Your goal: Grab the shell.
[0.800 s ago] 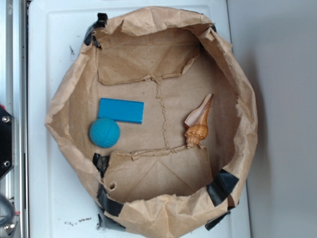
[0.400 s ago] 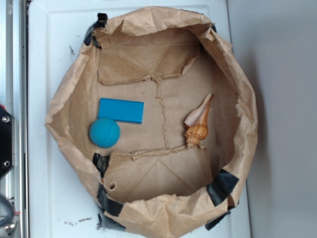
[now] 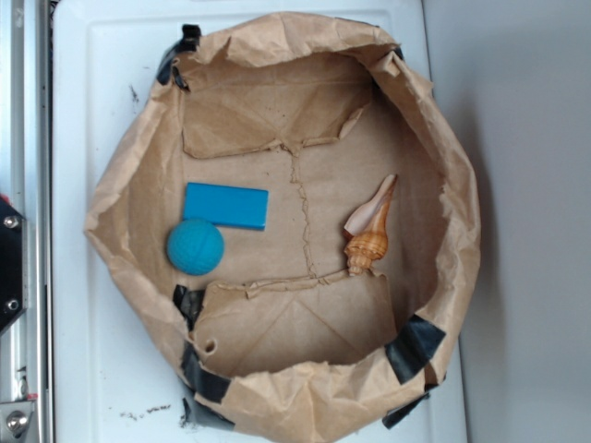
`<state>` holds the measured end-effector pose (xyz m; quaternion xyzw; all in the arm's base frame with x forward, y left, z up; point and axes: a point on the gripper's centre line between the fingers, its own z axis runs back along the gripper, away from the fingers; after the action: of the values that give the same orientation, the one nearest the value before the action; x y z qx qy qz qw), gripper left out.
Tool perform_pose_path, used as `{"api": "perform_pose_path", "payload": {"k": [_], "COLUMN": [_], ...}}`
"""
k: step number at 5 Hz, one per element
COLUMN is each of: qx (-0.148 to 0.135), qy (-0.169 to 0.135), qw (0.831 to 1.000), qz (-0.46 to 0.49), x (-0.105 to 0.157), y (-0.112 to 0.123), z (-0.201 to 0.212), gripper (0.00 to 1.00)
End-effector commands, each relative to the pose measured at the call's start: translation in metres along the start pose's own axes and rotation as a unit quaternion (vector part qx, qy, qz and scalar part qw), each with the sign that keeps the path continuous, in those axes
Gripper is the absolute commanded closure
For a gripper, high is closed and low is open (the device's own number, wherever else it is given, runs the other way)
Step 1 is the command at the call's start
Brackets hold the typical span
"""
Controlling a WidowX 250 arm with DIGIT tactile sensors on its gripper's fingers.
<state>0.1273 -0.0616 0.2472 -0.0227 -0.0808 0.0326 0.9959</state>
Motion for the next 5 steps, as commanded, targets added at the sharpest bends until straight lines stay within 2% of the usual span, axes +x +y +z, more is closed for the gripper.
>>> {"api": "perform_pose_path", "payload": {"k": [1, 2, 3, 5], "qx": [-0.005, -0.005, -0.014, -0.039], "qy": [-0.017, -0.017, -0.044, -0.079], "qw": [1.000, 1.000, 0.998, 0.989], "qz": [0.010, 0.010, -0.050, -0.117], "x": [0.005, 0.005, 0.028, 0.055], "y": [-0.001, -0.001, 0.026, 0.063], "z": [0.008, 0.008, -0.028, -0.092], "gripper": [0.00, 0.00, 0.00, 0.00]}}
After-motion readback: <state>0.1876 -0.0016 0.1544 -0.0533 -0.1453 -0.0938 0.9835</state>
